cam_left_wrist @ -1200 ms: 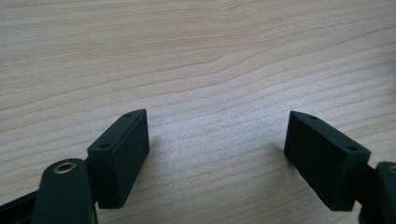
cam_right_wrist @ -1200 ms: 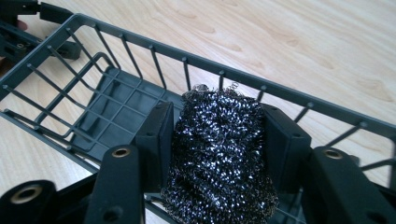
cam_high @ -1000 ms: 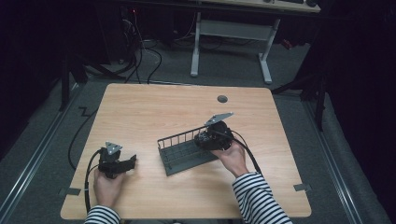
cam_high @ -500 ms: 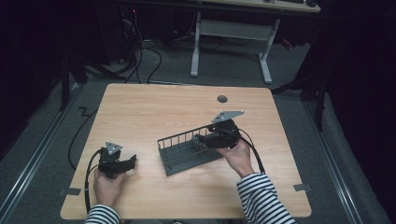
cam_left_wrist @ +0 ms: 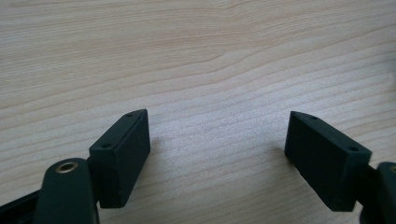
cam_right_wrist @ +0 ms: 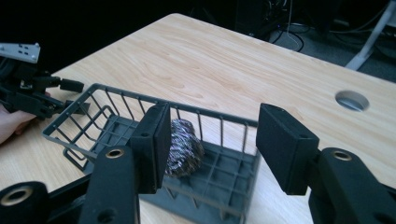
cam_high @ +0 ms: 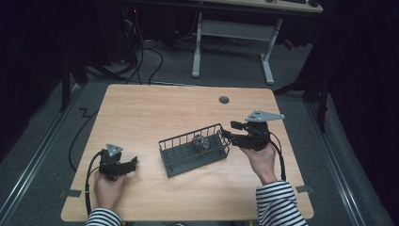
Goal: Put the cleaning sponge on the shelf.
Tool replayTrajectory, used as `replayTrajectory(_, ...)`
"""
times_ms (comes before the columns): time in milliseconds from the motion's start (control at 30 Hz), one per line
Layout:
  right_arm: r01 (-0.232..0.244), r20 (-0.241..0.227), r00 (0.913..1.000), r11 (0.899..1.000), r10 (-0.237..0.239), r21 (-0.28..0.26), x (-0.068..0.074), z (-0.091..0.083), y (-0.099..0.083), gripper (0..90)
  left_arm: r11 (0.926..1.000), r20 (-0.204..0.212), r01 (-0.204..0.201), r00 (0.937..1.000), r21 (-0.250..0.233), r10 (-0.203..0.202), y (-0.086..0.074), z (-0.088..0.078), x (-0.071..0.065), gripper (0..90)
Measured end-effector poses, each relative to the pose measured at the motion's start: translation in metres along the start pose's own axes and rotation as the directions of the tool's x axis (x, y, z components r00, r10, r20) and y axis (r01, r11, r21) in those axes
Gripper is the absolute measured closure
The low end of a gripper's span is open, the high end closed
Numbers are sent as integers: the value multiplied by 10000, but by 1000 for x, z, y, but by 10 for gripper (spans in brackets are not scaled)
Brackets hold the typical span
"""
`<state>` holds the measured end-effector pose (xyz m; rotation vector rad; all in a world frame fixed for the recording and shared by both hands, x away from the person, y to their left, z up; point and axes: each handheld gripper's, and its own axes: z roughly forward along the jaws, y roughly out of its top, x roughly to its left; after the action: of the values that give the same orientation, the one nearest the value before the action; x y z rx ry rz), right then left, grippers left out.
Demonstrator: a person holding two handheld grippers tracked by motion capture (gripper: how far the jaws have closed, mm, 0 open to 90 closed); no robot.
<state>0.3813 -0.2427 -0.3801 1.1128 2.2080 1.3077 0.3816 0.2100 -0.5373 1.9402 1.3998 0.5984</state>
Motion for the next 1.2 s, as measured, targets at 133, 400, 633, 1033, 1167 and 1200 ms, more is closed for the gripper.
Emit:
replayTrajectory(133,-214,429,9989,9998,211,46,-11,-12,-10,456,10000,11,-5,10000,11,5,0,0,0,232)
replayTrajectory(400,-810,929,9922,9963,833,-281,-30,-34,-35,458,10000,-8,-50,10000,27,50,0,0,0,227)
replayTrajectory(633,-1450,945,9849,9894,1450,-67,-46,-37,-75,419,10000,-11,-55,10000,34,55,0,0,0,226)
replayTrajectory(1033,-2640,2090,9477,9604,2411,891,-65,-7,-150,355,10000,-4,-52,10000,39,52,1,0,0,227)
replayTrajectory(1167,-2565,2785,9369,9567,2111,1376,-67,3,-163,331,10000,-16,-54,10000,40,54,1,0,0,227)
replayTrajectory(1200,-2334,2931,9375,9636,1874,1306,-66,4,-165,338,10000,-16,-30,10000,40,30,1,0,0,227)
